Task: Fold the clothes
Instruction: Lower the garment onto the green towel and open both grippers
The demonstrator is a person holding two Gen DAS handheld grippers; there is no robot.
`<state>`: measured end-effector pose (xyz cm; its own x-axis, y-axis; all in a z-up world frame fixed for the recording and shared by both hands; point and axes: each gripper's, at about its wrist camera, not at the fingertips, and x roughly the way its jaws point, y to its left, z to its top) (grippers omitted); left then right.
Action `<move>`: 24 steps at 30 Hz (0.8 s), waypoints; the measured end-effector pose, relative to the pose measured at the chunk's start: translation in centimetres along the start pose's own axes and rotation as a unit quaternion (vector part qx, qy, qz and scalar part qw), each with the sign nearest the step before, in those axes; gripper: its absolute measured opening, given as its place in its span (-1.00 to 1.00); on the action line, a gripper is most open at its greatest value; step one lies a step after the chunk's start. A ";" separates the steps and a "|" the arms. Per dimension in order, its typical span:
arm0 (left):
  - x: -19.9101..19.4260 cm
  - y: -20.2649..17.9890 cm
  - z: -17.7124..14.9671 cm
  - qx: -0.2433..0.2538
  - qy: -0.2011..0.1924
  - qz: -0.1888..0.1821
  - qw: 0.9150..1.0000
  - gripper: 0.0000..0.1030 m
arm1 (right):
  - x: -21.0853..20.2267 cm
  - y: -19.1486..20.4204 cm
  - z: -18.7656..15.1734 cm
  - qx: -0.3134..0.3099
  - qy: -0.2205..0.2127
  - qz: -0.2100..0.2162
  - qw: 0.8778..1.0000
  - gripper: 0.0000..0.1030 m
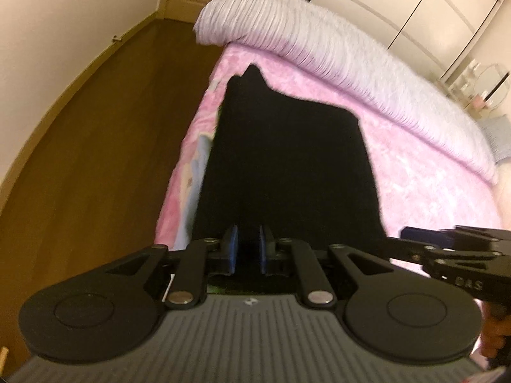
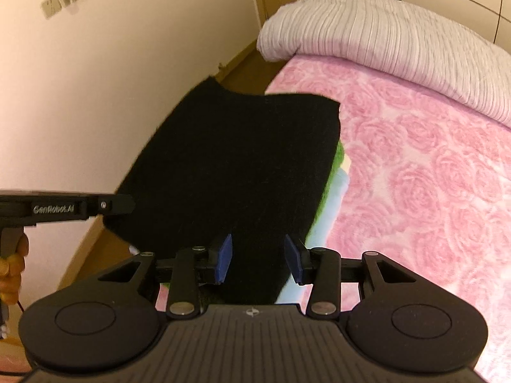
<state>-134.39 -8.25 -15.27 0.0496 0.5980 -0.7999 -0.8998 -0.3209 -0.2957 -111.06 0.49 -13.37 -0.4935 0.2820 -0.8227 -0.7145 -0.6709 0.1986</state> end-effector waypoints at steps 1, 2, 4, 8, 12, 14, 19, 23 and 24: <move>0.3 -0.1 0.0 0.003 0.004 0.005 1.000 -0.82 | 0.2 0.1 -0.1 0.001 0.006 0.001 1.000 -0.21; 0.5 -0.1 -0.1 0.005 0.008 0.010 1.000 -0.81 | 0.3 0.2 -0.3 0.003 0.012 0.002 1.000 -0.24; 1.0 -0.3 -0.1 0.010 0.016 0.020 1.000 -0.82 | 0.9 0.6 -0.7 0.002 0.025 -0.006 1.000 -0.24; 2.0 -0.6 -0.3 0.020 0.033 0.040 0.998 -0.88 | 2.1 1.2 -1.3 -0.013 0.043 -0.023 0.999 -0.22; 2.1 -1.0 -0.4 0.032 0.039 0.050 0.997 -0.90 | 2.9 1.2 -1.9 -0.013 0.058 -0.032 0.998 -0.14; 2.1 -1.1 -0.4 0.033 0.039 0.055 0.997 -0.90 | 2.9 1.0 -1.9 -0.007 0.059 -0.033 0.998 -0.13; 2.2 -1.5 -0.4 0.026 0.035 0.064 0.997 -0.90 | 2.3 1.9 -2.1 -0.014 0.055 -0.040 0.998 -0.11; 2.0 -2.0 -0.4 0.022 0.031 0.074 0.997 -0.90 | 1.8 2.3 -2.1 -0.012 0.051 -0.048 0.997 -0.09; 1.7 -2.3 -0.4 0.022 0.030 0.077 0.996 -0.89 | 1.6 2.3 -2.0 -0.010 0.049 -0.048 0.998 -0.09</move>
